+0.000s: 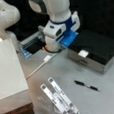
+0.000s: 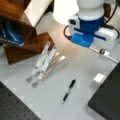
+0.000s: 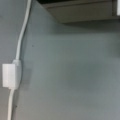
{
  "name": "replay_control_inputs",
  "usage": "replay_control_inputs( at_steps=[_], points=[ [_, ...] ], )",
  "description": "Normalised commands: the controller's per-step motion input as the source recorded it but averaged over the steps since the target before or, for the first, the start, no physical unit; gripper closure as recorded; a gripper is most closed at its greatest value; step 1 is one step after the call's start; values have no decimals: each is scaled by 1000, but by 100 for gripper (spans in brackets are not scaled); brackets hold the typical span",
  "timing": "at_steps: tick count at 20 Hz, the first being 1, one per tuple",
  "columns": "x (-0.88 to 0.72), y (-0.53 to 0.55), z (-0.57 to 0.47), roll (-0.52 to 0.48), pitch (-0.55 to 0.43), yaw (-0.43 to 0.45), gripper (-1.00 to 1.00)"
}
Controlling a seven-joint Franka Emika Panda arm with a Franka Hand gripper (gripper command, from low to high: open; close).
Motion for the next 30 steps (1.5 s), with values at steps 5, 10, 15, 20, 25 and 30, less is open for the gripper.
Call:
replay_control_inputs(
  at_steps=[5, 10, 15, 20, 25, 30],
  points=[
    [338, 189, -52, 300, 149, -27, -100],
    [357, 34, -102, 411, 117, -18, -100],
    [308, -58, -118, 464, 46, 18, -100],
    [206, -97, -136, 448, 16, 73, -100],
    [158, -16, -83, 353, 60, 32, -100],
    [138, -4, -91, 344, 32, 31, -100]
  ],
)
